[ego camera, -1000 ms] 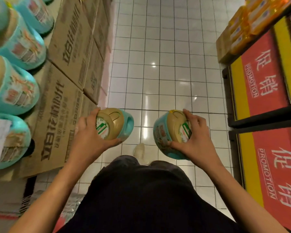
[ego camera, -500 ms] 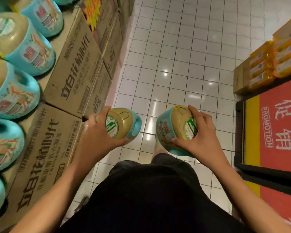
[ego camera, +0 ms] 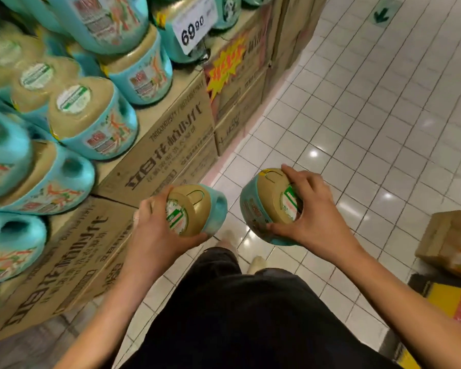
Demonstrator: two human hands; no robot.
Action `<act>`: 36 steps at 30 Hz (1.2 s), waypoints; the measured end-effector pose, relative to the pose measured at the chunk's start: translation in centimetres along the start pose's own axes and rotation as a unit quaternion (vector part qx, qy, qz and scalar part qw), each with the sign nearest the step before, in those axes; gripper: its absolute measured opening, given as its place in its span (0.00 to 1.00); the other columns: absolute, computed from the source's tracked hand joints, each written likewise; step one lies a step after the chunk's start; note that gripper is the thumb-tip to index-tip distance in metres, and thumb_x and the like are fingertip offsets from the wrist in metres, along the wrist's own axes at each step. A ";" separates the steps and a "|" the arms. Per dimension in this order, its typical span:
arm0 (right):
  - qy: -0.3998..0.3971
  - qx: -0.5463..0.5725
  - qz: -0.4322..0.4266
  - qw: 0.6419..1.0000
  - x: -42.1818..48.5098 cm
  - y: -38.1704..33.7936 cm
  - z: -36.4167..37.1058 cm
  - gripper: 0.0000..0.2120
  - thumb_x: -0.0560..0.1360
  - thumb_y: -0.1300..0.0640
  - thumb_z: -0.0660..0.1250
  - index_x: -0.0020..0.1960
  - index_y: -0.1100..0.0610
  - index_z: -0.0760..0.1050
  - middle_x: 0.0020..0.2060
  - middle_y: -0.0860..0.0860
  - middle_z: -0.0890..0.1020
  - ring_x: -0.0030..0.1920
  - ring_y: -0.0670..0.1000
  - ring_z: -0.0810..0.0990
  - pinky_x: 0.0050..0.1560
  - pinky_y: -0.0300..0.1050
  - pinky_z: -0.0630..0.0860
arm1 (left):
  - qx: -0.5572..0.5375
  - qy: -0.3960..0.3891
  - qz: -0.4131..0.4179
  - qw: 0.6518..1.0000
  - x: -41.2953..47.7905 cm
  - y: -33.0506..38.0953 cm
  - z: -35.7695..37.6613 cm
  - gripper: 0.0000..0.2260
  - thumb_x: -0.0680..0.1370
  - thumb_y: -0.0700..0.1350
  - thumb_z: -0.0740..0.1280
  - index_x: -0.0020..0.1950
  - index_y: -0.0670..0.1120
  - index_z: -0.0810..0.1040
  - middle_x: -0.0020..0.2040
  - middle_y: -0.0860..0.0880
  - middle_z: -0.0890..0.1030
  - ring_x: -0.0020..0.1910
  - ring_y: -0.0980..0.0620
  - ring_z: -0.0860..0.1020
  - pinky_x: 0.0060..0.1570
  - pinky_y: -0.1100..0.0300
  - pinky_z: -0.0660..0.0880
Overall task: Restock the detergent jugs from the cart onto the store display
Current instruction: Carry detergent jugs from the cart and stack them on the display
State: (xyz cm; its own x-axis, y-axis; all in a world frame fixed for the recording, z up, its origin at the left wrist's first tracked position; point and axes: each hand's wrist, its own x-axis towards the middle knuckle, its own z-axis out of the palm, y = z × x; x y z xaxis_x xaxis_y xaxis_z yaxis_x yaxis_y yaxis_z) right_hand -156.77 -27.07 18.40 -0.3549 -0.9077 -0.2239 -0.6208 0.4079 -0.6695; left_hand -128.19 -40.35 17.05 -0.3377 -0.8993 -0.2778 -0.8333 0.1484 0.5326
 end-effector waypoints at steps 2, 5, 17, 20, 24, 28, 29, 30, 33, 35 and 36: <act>-0.019 -0.008 -0.030 0.999 3.9 -0.8 -0.4 0.56 0.59 0.27 0.73 0.82 0.38 0.55 0.70 0.45 0.65 0.69 0.49 0.66 0.69 0.55 0.74 | 0.009 0.018 -0.013 1.000 2.0 0.2 -0.4 0.57 0.55 0.73 0.80 0.79 0.63 0.58 0.67 0.51 0.67 0.67 0.44 0.70 0.60 0.42 0.76; -0.046 -0.018 -0.076 0.996 9.1 -2.4 -0.6 0.55 0.59 0.29 0.76 0.81 0.35 0.55 0.69 0.42 0.65 0.68 0.48 0.67 0.67 0.50 0.74 | 0.011 0.032 -0.036 0.999 4.9 0.3 -1.1 0.57 0.55 0.72 0.81 0.79 0.65 0.57 0.67 0.49 0.69 0.69 0.42 0.69 0.63 0.41 0.74; -0.179 -0.071 -0.227 0.955 24.1 -10.5 -2.4 0.55 0.58 0.31 0.74 0.82 0.37 0.57 0.63 0.41 0.66 0.67 0.48 0.68 0.68 0.51 0.74 | -0.001 0.080 -0.167 0.983 11.5 0.3 -3.6 0.58 0.54 0.77 0.71 0.80 0.64 0.54 0.67 0.48 0.68 0.72 0.41 0.67 0.65 0.42 0.73; -0.220 -0.099 -0.278 0.930 26.4 -12.0 -2.2 0.56 0.58 0.32 0.75 0.82 0.38 0.58 0.64 0.43 0.67 0.68 0.50 0.69 0.69 0.54 0.74 | -0.022 0.109 -0.208 0.972 10.9 0.3 -2.8 0.58 0.55 0.75 0.74 0.80 0.64 0.54 0.65 0.49 0.68 0.69 0.41 0.68 0.64 0.43 0.73; -0.271 -0.118 -0.339 0.893 29.2 -13.9 -1.7 0.57 0.57 0.32 0.76 0.82 0.37 0.57 0.64 0.42 0.67 0.68 0.51 0.70 0.70 0.54 0.74 | -0.048 0.145 -0.253 0.955 9.1 0.9 -1.7 0.56 0.56 0.76 0.73 0.80 0.66 0.54 0.62 0.52 0.66 0.67 0.44 0.70 0.61 0.46 0.74; -0.330 -0.112 -0.397 0.849 31.4 -17.0 -1.3 0.57 0.56 0.34 0.76 0.81 0.36 0.57 0.67 0.41 0.67 0.72 0.51 0.69 0.73 0.56 0.73 | -0.066 0.164 -0.317 0.932 7.1 2.1 -1.4 0.57 0.55 0.76 0.73 0.80 0.65 0.54 0.65 0.52 0.67 0.68 0.46 0.68 0.59 0.48 0.75; -0.341 -0.113 -0.412 0.837 31.7 -17.9 -1.2 0.56 0.57 0.35 0.77 0.81 0.36 0.57 0.67 0.41 0.67 0.72 0.51 0.70 0.73 0.56 0.72 | -0.072 0.168 -0.329 0.926 6.7 2.3 -1.5 0.57 0.55 0.76 0.74 0.79 0.66 0.54 0.66 0.52 0.67 0.69 0.46 0.68 0.59 0.48 0.75; -0.351 -0.116 -0.425 0.826 31.9 -18.8 -1.1 0.56 0.57 0.35 0.78 0.81 0.35 0.57 0.67 0.41 0.67 0.72 0.50 0.70 0.73 0.55 0.72 | -0.077 0.174 -0.338 0.922 6.3 2.5 -1.6 0.57 0.54 0.75 0.74 0.79 0.66 0.54 0.67 0.52 0.67 0.69 0.46 0.69 0.59 0.48 0.76; -0.372 -0.129 -0.461 0.795 32.3 -21.6 -1.1 0.57 0.57 0.34 0.79 0.81 0.35 0.57 0.66 0.39 0.66 0.70 0.46 0.69 0.71 0.47 0.71 | -0.081 0.199 -0.360 0.908 5.2 3.1 -2.2 0.56 0.54 0.75 0.74 0.78 0.67 0.54 0.65 0.53 0.67 0.67 0.47 0.71 0.54 0.51 0.75; -0.381 -0.142 -0.486 0.774 32.2 -23.8 -1.6 0.57 0.58 0.35 0.82 0.81 0.35 0.58 0.66 0.38 0.66 0.69 0.45 0.69 0.71 0.47 0.72 | -0.072 0.217 -0.370 0.900 4.7 3.5 -2.8 0.56 0.53 0.76 0.73 0.78 0.66 0.56 0.64 0.53 0.68 0.65 0.47 0.72 0.51 0.52 0.74; -0.384 -0.149 -0.501 0.762 32.1 -24.9 -1.9 0.57 0.58 0.36 0.82 0.81 0.35 0.58 0.66 0.38 0.66 0.70 0.45 0.70 0.71 0.49 0.73 | -0.068 0.224 -0.372 0.898 4.5 3.6 -3.1 0.56 0.53 0.75 0.73 0.78 0.66 0.56 0.64 0.54 0.68 0.64 0.47 0.72 0.51 0.52 0.74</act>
State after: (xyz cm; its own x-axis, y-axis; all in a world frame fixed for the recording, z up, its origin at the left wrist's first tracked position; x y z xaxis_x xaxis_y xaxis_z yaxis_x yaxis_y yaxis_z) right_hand -154.03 -66.18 29.20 0.8426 -0.5223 -0.1313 -0.4833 -0.6260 -0.6120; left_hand -131.39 -45.17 20.23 0.5256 -0.8086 -0.2642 -0.6844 -0.5864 0.4333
